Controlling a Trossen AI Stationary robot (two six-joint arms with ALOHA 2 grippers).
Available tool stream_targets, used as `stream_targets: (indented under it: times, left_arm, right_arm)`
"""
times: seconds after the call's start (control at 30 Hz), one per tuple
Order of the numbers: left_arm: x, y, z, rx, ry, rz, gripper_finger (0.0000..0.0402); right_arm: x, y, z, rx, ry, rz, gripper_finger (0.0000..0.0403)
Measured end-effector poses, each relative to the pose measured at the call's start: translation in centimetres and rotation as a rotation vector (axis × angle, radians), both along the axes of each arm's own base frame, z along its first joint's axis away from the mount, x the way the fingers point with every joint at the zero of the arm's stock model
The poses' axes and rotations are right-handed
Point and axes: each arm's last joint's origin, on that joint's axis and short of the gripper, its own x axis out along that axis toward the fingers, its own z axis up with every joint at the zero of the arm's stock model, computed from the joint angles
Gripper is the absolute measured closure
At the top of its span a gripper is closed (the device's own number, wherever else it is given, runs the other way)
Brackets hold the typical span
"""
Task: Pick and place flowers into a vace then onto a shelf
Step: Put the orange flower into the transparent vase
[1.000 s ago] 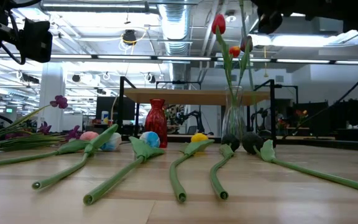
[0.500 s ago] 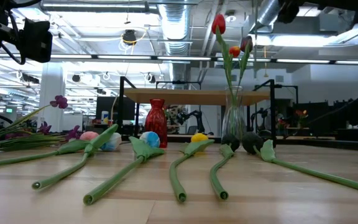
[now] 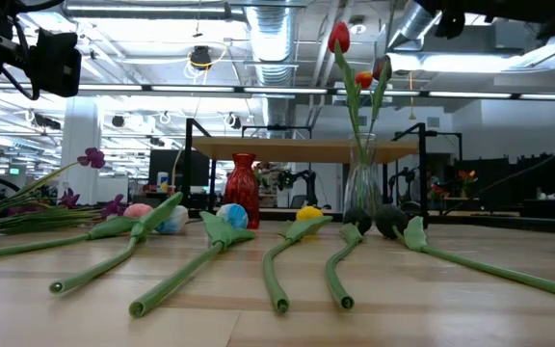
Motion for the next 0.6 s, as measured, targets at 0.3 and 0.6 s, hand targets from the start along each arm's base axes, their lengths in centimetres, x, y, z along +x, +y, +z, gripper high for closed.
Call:
stream_targets:
  times: [0.3, 0.6]
  left_arm:
    - [0.0, 0.0, 0.0, 0.000, 0.000, 0.000, 0.0099]
    - [0.0, 0.0, 0.0, 0.000, 0.000, 0.000, 0.0099]
  right_arm:
    - [0.6, -0.8, -0.4, 0.003, 0.018, -0.043, 0.0399]
    - [1.6, -1.2, -0.9, 0.003, 0.027, -0.054, 0.0398]
